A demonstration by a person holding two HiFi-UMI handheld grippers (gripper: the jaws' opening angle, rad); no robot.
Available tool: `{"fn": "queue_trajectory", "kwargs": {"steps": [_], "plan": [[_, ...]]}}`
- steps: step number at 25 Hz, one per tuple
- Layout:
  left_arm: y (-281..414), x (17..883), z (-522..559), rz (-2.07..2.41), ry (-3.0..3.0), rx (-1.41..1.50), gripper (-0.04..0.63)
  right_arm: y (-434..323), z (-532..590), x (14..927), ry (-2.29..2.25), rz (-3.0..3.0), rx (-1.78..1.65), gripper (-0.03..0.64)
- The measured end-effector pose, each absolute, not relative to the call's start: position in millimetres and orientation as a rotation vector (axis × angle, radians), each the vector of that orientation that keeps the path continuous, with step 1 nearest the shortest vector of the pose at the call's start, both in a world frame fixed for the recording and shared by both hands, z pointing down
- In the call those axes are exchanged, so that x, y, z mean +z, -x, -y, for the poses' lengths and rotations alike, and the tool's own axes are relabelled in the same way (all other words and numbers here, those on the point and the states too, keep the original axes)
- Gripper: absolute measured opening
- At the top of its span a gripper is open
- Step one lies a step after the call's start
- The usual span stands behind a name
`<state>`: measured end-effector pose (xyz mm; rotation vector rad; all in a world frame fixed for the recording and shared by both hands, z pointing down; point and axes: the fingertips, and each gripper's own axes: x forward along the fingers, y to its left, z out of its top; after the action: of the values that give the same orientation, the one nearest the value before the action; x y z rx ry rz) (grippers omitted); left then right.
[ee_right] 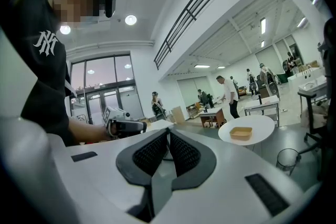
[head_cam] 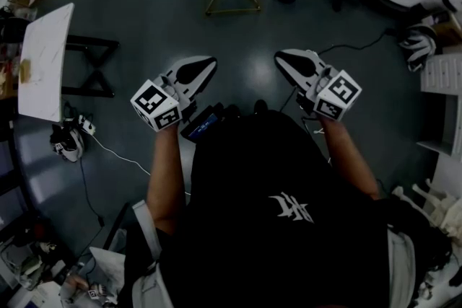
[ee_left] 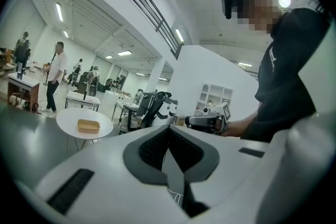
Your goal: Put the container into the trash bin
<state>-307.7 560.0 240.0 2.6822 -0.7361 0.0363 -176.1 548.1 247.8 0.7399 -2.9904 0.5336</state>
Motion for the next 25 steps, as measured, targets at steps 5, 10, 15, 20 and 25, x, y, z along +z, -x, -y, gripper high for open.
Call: {"fn": "queue_trajectory", "kwargs": {"steps": [5, 10, 15, 20, 25], "plan": [[304, 242, -558, 0.748, -2.662, 0.015, 0.003, 162, -544, 248, -0.772, 2.995, 0.558, 0.043], [298, 243, -558, 0.753, -2.671, 0.028, 0.003, 149, -542, 245, -0.789, 3.002, 0.545, 0.043], [288, 241, -557, 0.761, -2.664, 0.044, 0.003, 140, -543, 245, -0.778, 3.005, 0.546, 0.044], [272, 240, -555, 0.760, -2.661, 0.056, 0.003, 124, -540, 247, -0.780, 3.009, 0.561, 0.043], [268, 237, -553, 0.757, -2.664, 0.067, 0.003, 117, -539, 249, -0.788, 3.010, 0.576, 0.044]]}}
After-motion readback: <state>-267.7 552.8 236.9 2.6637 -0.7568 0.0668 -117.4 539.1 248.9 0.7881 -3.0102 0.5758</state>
